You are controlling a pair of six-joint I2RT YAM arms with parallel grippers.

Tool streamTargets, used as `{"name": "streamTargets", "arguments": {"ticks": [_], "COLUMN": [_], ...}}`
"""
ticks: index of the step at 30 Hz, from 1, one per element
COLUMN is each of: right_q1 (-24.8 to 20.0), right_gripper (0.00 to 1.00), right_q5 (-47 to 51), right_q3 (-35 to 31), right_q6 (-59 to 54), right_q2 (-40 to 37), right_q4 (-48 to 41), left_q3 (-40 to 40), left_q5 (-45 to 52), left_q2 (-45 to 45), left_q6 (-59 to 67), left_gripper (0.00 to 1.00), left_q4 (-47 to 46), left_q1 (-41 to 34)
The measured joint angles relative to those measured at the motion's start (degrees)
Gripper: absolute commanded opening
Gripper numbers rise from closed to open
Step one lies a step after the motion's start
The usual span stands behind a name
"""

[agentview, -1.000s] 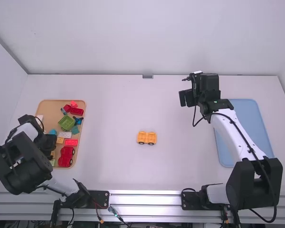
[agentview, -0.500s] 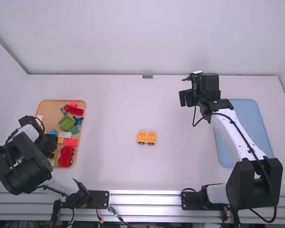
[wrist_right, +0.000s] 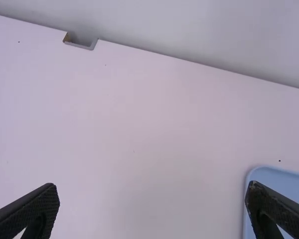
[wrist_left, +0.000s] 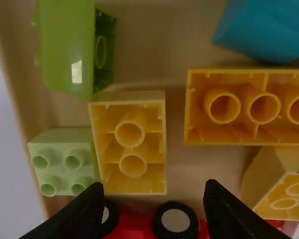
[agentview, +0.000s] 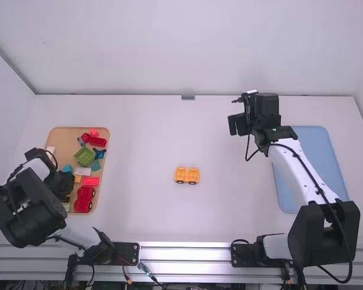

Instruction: Assemble lego blocks to make yellow taxi

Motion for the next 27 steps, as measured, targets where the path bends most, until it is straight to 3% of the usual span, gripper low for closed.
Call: {"name": "streamTargets", "arguments": {"ticks": [27], "right_q1": [0.0], "right_gripper": [0.99], "right_q5": [-1.8], "right_q3": [0.0], "right_q6": [-0.1], "right_q2": [0.0], "right_q4": [0.0], "left_q3": [-2.4], "left_q5": [-3.2], "left_q2": [0.0], "left_q6": [0.0], "left_gripper": [0.52], "left_q4": [5.5], "left_q1": [0.0]}}
